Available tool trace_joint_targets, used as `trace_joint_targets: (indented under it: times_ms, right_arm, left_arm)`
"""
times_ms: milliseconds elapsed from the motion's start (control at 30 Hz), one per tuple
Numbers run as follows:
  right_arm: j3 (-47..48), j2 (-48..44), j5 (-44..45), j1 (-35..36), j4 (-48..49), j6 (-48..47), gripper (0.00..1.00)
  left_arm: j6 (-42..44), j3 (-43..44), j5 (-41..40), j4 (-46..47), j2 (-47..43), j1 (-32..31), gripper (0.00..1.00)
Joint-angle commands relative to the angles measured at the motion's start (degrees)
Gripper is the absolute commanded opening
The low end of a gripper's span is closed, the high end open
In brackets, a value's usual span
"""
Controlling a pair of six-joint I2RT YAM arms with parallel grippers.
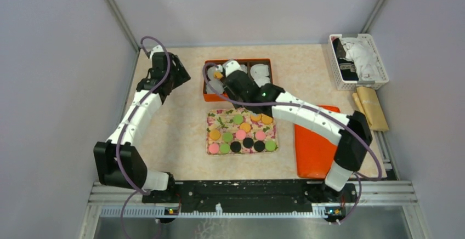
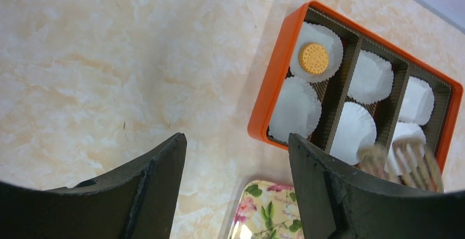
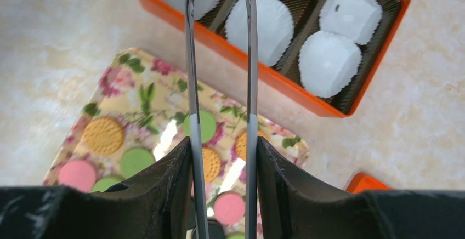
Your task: Pack the cookies
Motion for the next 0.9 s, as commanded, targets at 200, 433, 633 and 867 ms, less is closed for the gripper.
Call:
trace_joint_targets:
  times_ms: [200,433,633,867]
  right_arm:
    - [-15.2,-16.4,-9.2,6.4,2.9,5.3,0.41]
    - [-23.6,-21.5,-15.6,8.3,4.7,5.9,0.42]
    - [-26.0,-22.9,-17.8,11.3,4.0,6.1,0.43]
    - [-27.8,-21.3,-19.1,13.9,4.7,7.6,0.43]
  left_arm:
    - [-4.5,5.4,5.7,0.5,6.5,7.0,0.74]
    - [-5.1,3.5,9.1,0.6,7.7,7.9,0.73]
    - [-5.2,1.7,10.8,0.5,6.6,7.9,0.72]
    - [-5.0,0.9,11.9,0.9,4.8,7.9,0.73]
